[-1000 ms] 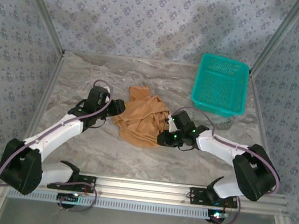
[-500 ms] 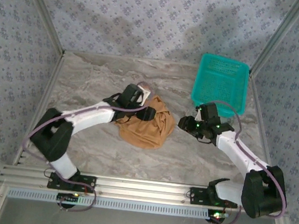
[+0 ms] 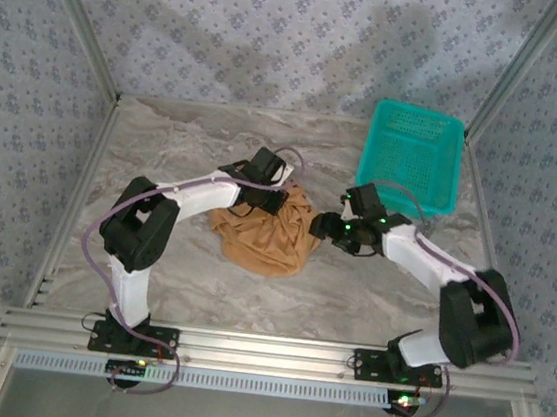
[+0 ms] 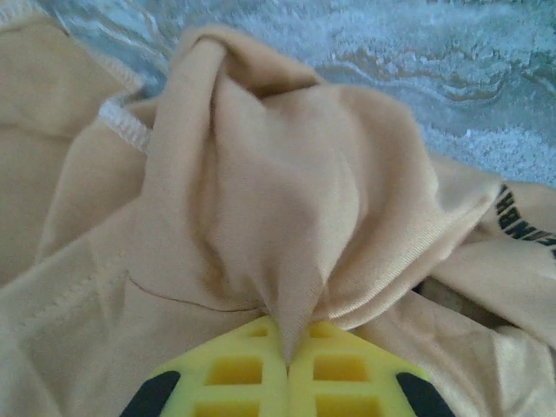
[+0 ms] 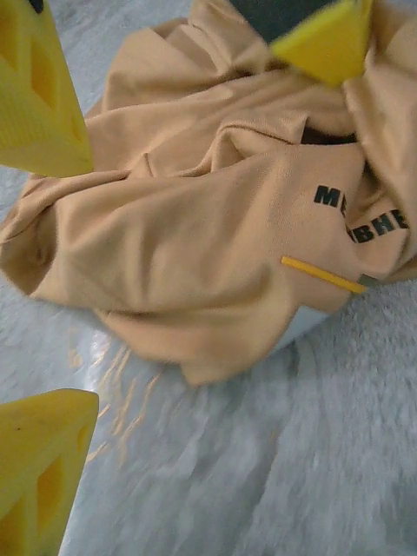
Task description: Fold the inside-out t-shirt
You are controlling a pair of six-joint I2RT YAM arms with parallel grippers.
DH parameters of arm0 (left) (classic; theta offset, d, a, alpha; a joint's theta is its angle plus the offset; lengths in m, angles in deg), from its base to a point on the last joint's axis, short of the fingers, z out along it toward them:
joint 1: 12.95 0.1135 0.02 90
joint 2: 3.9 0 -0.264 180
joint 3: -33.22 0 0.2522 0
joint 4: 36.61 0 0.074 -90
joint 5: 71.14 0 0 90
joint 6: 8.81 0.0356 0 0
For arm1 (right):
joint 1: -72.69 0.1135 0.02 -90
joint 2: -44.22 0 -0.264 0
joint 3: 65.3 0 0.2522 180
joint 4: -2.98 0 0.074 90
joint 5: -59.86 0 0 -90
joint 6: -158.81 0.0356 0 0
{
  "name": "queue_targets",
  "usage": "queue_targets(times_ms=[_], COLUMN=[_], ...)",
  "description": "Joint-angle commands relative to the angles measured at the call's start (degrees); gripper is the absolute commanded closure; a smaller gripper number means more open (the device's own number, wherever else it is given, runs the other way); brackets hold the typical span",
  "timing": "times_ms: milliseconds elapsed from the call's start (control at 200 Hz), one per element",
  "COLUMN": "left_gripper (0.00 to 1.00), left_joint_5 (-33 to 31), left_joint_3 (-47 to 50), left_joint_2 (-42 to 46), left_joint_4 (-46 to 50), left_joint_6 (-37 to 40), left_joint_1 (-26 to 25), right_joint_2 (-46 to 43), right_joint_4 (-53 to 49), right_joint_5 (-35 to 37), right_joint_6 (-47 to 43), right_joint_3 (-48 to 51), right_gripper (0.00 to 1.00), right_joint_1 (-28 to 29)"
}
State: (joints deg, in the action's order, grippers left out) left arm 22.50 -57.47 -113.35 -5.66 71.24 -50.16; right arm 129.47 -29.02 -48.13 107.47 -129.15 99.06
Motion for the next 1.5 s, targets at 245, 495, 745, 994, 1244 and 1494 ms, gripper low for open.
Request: queue_targets(times_ms=[245, 495, 745, 994, 1244, 1494], left_gripper=[1.00, 1.00, 1.00, 1.00, 1.00, 1.00], left_joint_5=[2.0, 7.5, 12.9, 8.6, 9.6, 11.8], left_joint_3=[-11.5, -1.6, 7.7, 10.1, -7.8, -12.5], left_joint_2=[9.3, 19.8, 20.3, 20.8, 10.1, 6.8], left_joint_4=[12.0, 8.7, 2.1, 1.8, 9.0, 11.3], left_joint_6=[0.1, -5.3, -11.4, -12.6, -12.0, -13.4], left_joint_1=[3.5, 17.1, 18.5, 16.9, 17.4, 17.7], right_joint_2=[16.9, 1.4, 0.9, -2.5, -7.8, 9.7], right_joint_4=[-1.6, -7.4, -4.8, -11.8, -14.2, -8.4], right_joint_5=[7.1, 13.2, 12.6, 16.3, 21.1, 16.4], right_joint_6=[1.6, -2.1, -0.8, -2.2, -2.2, -9.8], right_joint_3=[-20.1, -3.1, 4.4, -1.7, -7.3, -17.7], right_gripper=[1.00, 1.00, 1.00, 0.85, 0.34, 0.29], right_joint_1=[0.6, -4.9, -5.2, -3.1, 4.0, 9.7])
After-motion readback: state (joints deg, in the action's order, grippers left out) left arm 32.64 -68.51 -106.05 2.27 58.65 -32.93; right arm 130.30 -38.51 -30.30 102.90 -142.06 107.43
